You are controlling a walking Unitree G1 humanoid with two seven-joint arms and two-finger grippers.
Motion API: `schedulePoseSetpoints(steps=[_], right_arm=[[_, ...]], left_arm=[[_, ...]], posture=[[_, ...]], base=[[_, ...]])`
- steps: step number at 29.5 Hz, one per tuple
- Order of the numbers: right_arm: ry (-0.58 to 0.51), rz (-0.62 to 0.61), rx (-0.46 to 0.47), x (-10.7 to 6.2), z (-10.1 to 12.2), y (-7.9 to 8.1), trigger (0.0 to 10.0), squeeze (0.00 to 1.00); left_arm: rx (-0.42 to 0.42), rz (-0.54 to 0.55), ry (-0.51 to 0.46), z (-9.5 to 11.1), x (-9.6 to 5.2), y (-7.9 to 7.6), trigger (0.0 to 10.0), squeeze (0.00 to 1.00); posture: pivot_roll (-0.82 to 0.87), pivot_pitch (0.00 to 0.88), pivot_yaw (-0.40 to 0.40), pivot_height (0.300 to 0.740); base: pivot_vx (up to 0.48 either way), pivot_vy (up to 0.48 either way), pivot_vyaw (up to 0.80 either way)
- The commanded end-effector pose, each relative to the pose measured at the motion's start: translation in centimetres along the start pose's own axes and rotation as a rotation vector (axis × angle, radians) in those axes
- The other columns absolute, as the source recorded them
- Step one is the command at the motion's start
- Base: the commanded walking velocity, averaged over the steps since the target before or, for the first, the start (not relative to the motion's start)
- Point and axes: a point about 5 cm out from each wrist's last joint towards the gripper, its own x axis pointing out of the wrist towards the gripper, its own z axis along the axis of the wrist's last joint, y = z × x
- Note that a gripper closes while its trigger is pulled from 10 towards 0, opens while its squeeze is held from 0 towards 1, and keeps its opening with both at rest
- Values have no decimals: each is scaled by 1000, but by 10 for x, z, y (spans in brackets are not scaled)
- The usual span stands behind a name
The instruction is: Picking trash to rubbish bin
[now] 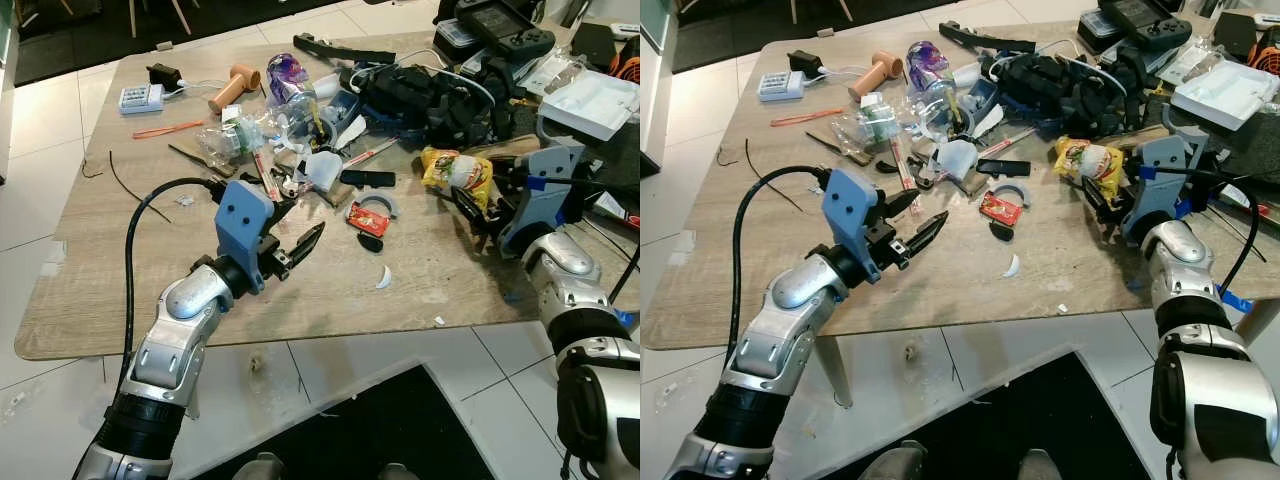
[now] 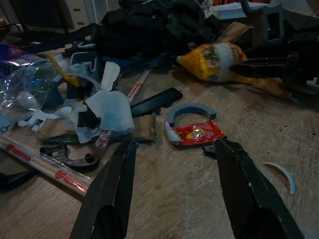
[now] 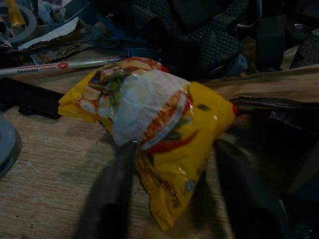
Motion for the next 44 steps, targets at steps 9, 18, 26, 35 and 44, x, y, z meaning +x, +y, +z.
schedulePoseSetpoints(steps=[9, 18, 26, 35, 44], right_arm=[[105, 1, 9, -6, -22, 3, 0, 0], [94, 6, 19, -5, -20, 4, 0, 0], [-67, 136, 105, 9, 1, 32, 0, 0], [-176, 257, 55, 3, 17, 71, 0, 0], [-113, 91, -115, -11, 12, 64, 10000, 1000]], left_arm=[[22, -14, 30, -4, -3, -1, 10000, 0], [25, -14, 35, -6, -1, -1, 10000, 0], [26, 31, 6, -2, -2, 9, 10000, 0], [18, 57, -25, -3, -1, 11, 10000, 0], [4, 35, -13, -6, -3, 4, 10000, 0]], posture=[[64, 315, 103, 740], [48, 305, 97, 740], [6, 256, 78, 740], [-69, 189, 61, 740], [-84, 180, 53, 740]], base=[[0, 0, 0], [0, 0, 0], [0, 0, 0], [0, 0, 0], [0, 0, 0]])
